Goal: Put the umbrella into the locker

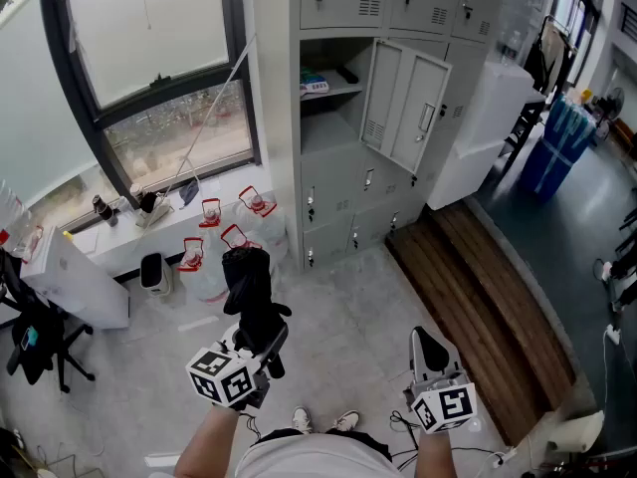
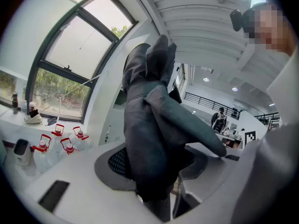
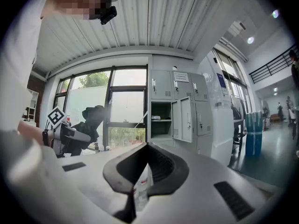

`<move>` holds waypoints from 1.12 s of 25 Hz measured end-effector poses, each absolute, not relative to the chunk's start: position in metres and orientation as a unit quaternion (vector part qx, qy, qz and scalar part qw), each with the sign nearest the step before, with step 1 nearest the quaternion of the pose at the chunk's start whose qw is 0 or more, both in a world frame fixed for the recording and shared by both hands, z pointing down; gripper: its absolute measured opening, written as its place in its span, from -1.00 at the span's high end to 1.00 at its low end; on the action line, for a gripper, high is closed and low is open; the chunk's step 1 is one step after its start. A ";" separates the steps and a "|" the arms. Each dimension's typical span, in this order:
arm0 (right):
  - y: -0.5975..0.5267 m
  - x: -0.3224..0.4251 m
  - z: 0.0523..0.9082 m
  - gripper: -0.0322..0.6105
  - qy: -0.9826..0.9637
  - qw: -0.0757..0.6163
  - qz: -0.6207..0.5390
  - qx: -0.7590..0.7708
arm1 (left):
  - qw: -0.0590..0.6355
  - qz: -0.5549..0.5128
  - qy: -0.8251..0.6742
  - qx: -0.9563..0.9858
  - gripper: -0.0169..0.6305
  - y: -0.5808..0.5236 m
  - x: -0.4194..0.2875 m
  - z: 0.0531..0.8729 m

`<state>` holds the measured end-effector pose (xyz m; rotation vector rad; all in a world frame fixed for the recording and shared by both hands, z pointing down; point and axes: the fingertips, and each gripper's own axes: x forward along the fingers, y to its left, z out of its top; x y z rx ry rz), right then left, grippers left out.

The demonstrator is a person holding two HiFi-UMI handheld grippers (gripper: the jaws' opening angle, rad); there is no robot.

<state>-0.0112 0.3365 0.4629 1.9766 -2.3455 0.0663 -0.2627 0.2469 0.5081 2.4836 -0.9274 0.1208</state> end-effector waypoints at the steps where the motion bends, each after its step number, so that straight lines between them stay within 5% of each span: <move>1: 0.337 -0.009 0.464 0.85 -0.764 0.038 0.022 0.644 | 0.243 0.042 -0.340 0.908 0.27 0.247 -0.261 0.508; 28: 0.305 0.068 0.508 0.85 -0.802 0.033 0.070 0.592 | 0.246 0.014 -0.361 0.899 0.27 0.223 -0.172 0.524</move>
